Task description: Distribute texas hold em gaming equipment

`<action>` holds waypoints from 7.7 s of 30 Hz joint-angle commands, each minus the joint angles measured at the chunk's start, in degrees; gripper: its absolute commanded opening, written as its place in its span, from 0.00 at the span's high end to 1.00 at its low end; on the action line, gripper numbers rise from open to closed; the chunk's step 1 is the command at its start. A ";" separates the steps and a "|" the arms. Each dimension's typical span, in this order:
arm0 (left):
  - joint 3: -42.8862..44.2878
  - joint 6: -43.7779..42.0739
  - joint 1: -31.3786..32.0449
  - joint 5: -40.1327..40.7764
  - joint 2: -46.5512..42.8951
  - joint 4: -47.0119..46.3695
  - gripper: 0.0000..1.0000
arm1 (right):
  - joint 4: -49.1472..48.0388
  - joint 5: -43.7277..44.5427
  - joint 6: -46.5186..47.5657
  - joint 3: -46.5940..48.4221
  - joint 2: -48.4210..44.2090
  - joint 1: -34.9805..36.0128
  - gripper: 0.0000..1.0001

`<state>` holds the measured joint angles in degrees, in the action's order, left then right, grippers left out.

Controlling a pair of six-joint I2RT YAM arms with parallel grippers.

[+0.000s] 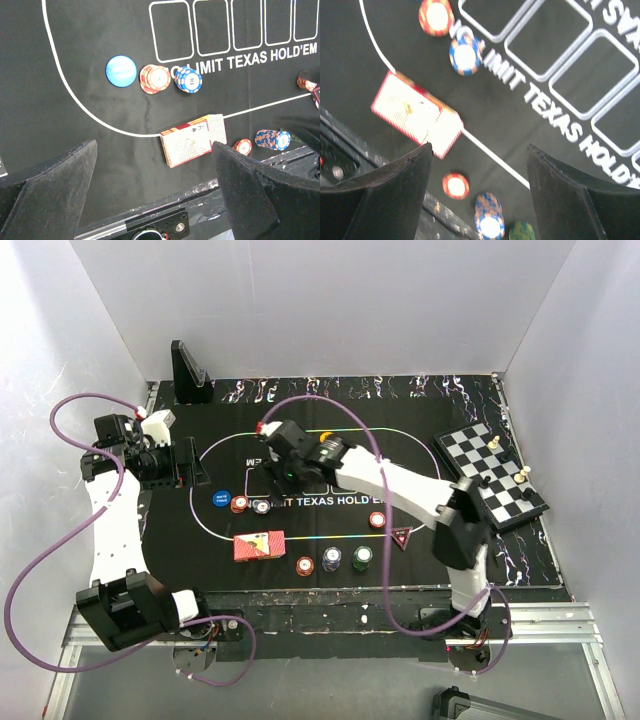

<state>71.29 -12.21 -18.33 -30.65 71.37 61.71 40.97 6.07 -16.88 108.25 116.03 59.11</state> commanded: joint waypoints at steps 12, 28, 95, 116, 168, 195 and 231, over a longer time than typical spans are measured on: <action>0.78 0.87 -0.39 -1.25 -2.47 0.25 0.00 | -2.65 -2.20 -4.73 -36.00 -21.72 2.06 0.11; 0.78 0.17 -0.39 -0.37 -2.91 0.43 0.00 | -6.08 -1.94 -6.76 -41.27 -17.50 4.43 0.13; 2.63 -2.91 -0.39 2.35 1.14 0.78 0.00 | 2.88 0.79 -0.69 13.48 20.91 -32.31 0.36; 1.75 -2.21 -0.39 1.65 -2.91 1.83 0.00 | 0.95 6.33 -1.74 -22.10 -15.56 -9.29 0.23; 0.61 -2.29 -0.39 1.74 -5.19 2.18 0.00 | 3.06 0.70 -7.37 -33.36 -16.36 6.28 0.60; 0.17 -2.91 -0.39 1.74 -4.84 2.09 0.00 | -0.10 10.90 -13.61 -42.67 -19.27 -30.02 0.76; 0.78 -2.91 -0.39 1.56 -3.35 2.10 0.00 | 6.31 13.36 -12.21 -22.13 -12.25 -17.20 0.26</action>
<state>71.59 -14.79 -18.33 -28.53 68.16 64.25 45.21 19.38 -29.82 80.58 97.08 36.80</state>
